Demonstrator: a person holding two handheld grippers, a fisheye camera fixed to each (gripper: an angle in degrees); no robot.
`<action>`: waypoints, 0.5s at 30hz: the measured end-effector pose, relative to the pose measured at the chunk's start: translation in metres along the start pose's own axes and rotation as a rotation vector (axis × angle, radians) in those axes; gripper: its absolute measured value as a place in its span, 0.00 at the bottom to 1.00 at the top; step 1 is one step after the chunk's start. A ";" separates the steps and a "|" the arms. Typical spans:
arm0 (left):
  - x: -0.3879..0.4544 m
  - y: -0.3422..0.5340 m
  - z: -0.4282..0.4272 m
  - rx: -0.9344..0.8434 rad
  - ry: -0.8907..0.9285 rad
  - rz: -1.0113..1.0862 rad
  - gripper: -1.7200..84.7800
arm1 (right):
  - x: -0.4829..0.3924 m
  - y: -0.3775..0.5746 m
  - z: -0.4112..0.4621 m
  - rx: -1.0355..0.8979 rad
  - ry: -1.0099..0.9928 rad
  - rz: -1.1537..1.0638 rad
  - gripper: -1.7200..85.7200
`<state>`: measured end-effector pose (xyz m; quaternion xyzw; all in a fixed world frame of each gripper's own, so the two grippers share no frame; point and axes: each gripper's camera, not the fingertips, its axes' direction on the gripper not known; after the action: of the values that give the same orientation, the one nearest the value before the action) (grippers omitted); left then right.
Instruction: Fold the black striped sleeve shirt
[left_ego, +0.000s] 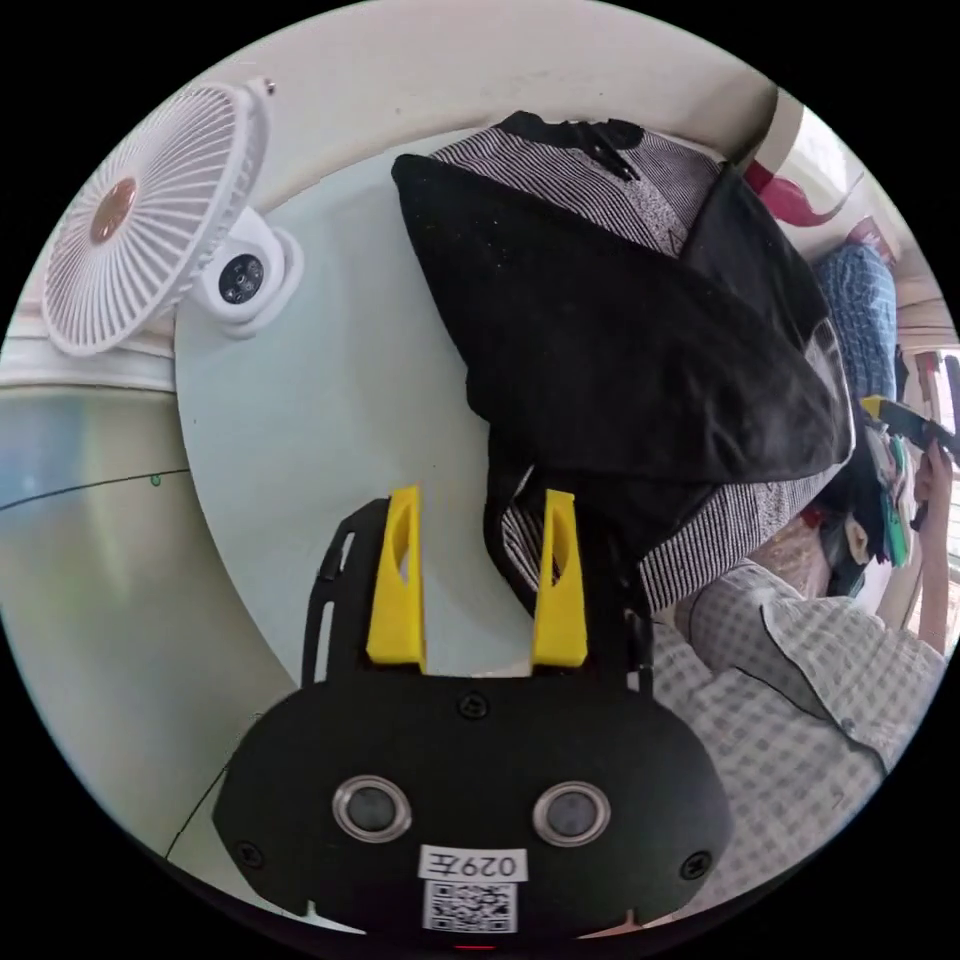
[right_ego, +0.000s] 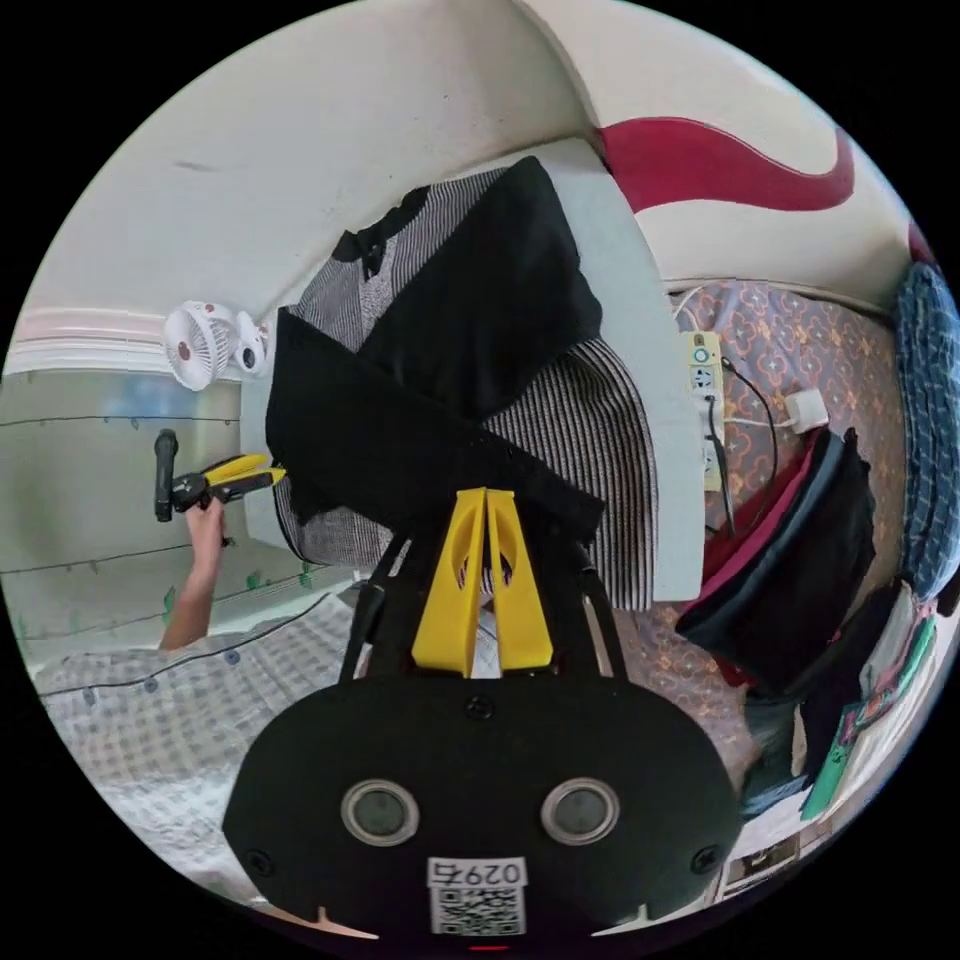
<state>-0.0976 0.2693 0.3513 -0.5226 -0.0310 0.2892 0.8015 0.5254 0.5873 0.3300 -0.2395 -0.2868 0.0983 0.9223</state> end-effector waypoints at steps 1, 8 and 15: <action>0.002 -0.006 0.002 0.007 0.010 0.026 0.18 | -0.015 -0.012 0.014 -0.041 -0.012 -0.059 0.02; -0.069 0.010 -0.025 0.155 0.036 -0.114 0.03 | -0.062 -0.054 0.094 -0.290 0.286 -0.207 0.01; -0.177 0.081 0.001 0.268 0.464 -0.477 0.01 | -0.024 -0.065 0.099 -0.262 0.002 -0.035 0.01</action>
<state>-0.2802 0.2053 0.3274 -0.4426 0.0690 -0.0310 0.8935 0.4523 0.5612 0.4223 -0.3527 -0.3003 0.0435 0.8852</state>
